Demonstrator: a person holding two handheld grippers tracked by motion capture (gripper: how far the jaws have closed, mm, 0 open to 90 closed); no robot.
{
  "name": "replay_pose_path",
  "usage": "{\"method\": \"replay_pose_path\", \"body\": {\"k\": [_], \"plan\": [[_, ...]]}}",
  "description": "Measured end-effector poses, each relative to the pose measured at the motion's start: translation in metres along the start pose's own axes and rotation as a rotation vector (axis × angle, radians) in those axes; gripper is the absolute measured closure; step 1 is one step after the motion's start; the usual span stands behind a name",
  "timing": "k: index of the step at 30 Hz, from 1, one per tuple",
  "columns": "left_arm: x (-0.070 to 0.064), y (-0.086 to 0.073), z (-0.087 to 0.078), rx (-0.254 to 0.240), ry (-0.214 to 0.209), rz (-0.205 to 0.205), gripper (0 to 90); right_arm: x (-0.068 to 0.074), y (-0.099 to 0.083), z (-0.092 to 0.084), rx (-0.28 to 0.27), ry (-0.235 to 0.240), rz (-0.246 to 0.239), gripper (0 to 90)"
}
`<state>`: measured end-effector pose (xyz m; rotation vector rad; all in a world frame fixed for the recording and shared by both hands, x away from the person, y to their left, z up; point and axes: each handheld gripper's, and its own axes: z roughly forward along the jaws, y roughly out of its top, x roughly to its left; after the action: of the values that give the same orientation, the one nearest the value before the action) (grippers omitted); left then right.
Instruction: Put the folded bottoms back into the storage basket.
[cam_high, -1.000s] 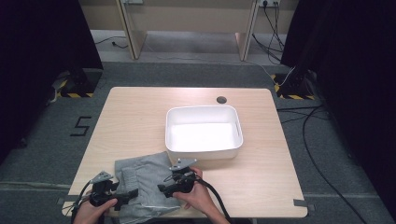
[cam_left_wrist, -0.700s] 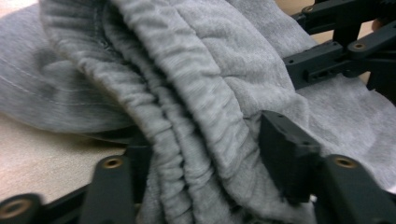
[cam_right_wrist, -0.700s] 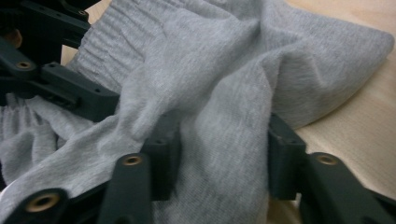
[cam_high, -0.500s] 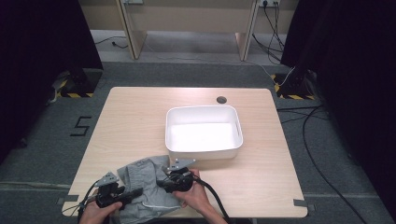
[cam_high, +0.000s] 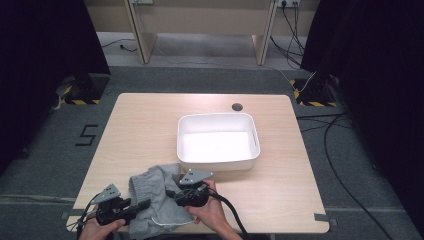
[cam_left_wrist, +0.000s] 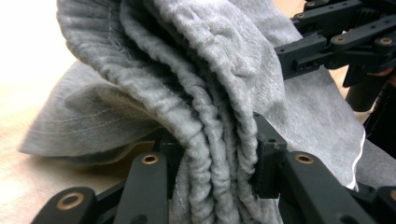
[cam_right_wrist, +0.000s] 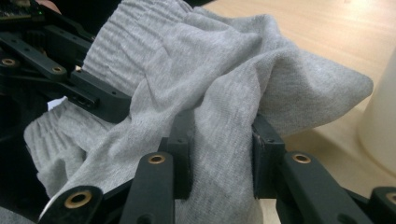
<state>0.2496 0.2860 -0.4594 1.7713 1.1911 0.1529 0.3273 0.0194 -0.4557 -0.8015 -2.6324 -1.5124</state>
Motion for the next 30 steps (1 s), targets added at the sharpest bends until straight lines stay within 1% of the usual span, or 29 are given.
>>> {"method": "replay_pose_path", "body": {"k": [3, 5, 6, 7, 8, 9, 10, 11, 12, 13, 15, 18, 19, 22, 23, 24, 25, 28, 30], "plan": [[-0.001, 0.006, -0.009, -0.024, -0.011, -0.005, 63.6, 0.001, 0.007, -0.003, -0.021, 0.009, -0.016, 67.7], [-0.003, 0.009, -0.014, -0.039, -0.017, 0.004, 63.5, 0.004, 0.012, -0.007, -0.023, 0.008, -0.011, 67.7], [-0.004, 0.011, -0.017, -0.045, -0.022, 0.007, 63.5, 0.005, 0.016, -0.009, -0.029, 0.01, -0.029, 67.7], [-0.004, 0.013, -0.019, -0.051, -0.024, 0.006, 63.5, 0.006, 0.019, -0.01, -0.033, 0.011, -0.028, 67.7], [-0.005, 0.017, -0.022, -0.055, -0.026, 0.01, 63.4, 0.006, 0.021, -0.012, -0.04, 0.011, -0.036, 67.7], [-0.006, 0.019, -0.023, -0.059, -0.026, 0.014, 63.4, 0.008, 0.025, -0.014, -0.042, 0.01, -0.029, 67.8], [-0.007, 0.024, -0.023, -0.063, -0.027, 0.023, 63.4, 0.009, 0.027, -0.016, -0.044, 0.011, -0.033, 67.7], [-0.008, 0.027, -0.025, -0.061, -0.022, 0.037, 63.4, 0.008, 0.031, -0.018, -0.049, 0.005, -0.047, 67.8], [-0.01, 0.03, -0.026, -0.06, -0.024, 0.045, 63.3, 0.009, 0.034, -0.02, -0.046, 0.005, -0.037, 67.8], [-0.011, 0.033, -0.027, -0.06, -0.026, 0.05, 63.3, 0.008, 0.037, -0.022, -0.054, 0.011, -0.044, 67.8], [-0.012, 0.04, -0.03, -0.056, -0.023, 0.059, 63.3, 0.007, 0.042, -0.025, -0.059, 0.014, -0.042, 67.8], [-0.016, 0.053, -0.034, -0.062, -0.015, 0.09, 63.2, 0.007, 0.054, -0.03, -0.074, 0.019, -0.049, 67.8], [-0.018, 0.057, -0.035, -0.063, -0.016, 0.096, 63.2, 0.006, 0.058, -0.032, -0.077, 0.017, -0.059, 67.8], [-0.019, 0.069, -0.036, -0.064, -0.031, 0.098, 63.1, 0.005, 0.068, -0.039, -0.077, 0.021, -0.051, 67.8], [-0.021, 0.074, -0.036, -0.064, -0.034, 0.102, 63.1, 0.004, 0.072, -0.042, -0.077, 0.018, -0.058, 67.8], [-0.022, 0.079, -0.037, -0.068, -0.037, 0.11, 63.1, 0.003, 0.078, -0.046, -0.076, 0.019, -0.063, 67.8], [-0.024, 0.082, -0.038, -0.069, -0.035, 0.117, 63.0, 0.003, 0.082, -0.049, -0.074, 0.02, -0.054, 67.8], [-0.031, 0.096, -0.04, -0.08, -0.032, 0.15, 62.8, 0.0, 0.092, -0.058, -0.08, 0.021, -0.062, 67.8], [-0.035, 0.104, -0.038, -0.082, -0.035, 0.166, 62.8, -0.003, 0.099, -0.064, -0.076, 0.019, -0.065, 67.8]]}}
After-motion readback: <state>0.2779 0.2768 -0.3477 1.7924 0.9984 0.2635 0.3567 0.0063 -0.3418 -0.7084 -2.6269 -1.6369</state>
